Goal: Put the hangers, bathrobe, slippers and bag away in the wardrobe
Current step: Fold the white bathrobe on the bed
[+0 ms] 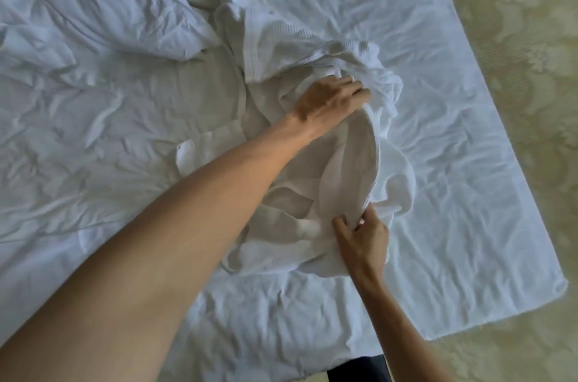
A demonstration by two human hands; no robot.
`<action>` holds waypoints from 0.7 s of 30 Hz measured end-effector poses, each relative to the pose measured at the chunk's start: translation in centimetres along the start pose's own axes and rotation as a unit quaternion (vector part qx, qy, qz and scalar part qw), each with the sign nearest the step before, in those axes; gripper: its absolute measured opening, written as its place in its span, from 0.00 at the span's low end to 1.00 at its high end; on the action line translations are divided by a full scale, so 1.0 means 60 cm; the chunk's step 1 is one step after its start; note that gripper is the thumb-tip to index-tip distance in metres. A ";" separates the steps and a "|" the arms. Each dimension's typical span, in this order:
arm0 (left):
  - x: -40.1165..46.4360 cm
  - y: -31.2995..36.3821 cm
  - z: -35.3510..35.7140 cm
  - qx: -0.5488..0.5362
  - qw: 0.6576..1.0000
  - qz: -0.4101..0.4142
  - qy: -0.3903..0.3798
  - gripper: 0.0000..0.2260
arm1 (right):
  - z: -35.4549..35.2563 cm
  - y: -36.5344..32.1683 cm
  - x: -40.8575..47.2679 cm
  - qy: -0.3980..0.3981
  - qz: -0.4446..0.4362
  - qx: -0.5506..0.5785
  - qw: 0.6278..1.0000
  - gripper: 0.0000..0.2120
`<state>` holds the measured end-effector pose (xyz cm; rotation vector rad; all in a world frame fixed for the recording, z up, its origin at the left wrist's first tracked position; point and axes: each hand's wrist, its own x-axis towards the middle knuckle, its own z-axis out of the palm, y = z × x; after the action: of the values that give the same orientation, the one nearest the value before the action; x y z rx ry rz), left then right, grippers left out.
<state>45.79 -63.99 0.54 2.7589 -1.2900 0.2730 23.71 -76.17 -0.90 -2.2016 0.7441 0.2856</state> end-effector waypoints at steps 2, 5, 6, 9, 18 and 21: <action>-0.021 -0.042 -0.020 -0.004 0.999 -0.045 -0.003 0.14 | -0.022 -0.010 0.036 0.021 -0.018 -0.031 0.999 0.09; -0.069 -0.108 -0.073 -0.043 0.988 -0.122 -0.089 0.17 | -0.086 -0.056 0.129 0.065 -0.096 -0.098 0.988 0.10; -0.087 -0.125 -0.088 -0.042 0.980 -0.152 -0.121 0.16 | -0.107 -0.086 0.168 0.082 -0.131 -0.116 0.981 0.15; -0.137 -0.143 -0.123 -0.031 0.959 -0.244 -0.141 0.13 | -0.147 -0.207 0.279 0.120 -0.198 -0.149 0.961 0.16; -0.265 -0.170 -0.175 -0.039 0.893 -0.435 -0.105 0.16 | -0.064 -0.425 0.305 0.083 -0.304 -0.221 0.923 0.14; -0.256 -0.231 -0.254 0.033 0.895 -0.443 -0.044 0.15 | -0.077 -0.471 0.290 0.118 -0.350 -0.243 0.897 0.16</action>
<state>44.85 -41.24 12.44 3.0822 0.0714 0.1105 54.33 -72.07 12.06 -2.8457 -0.0632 -0.1938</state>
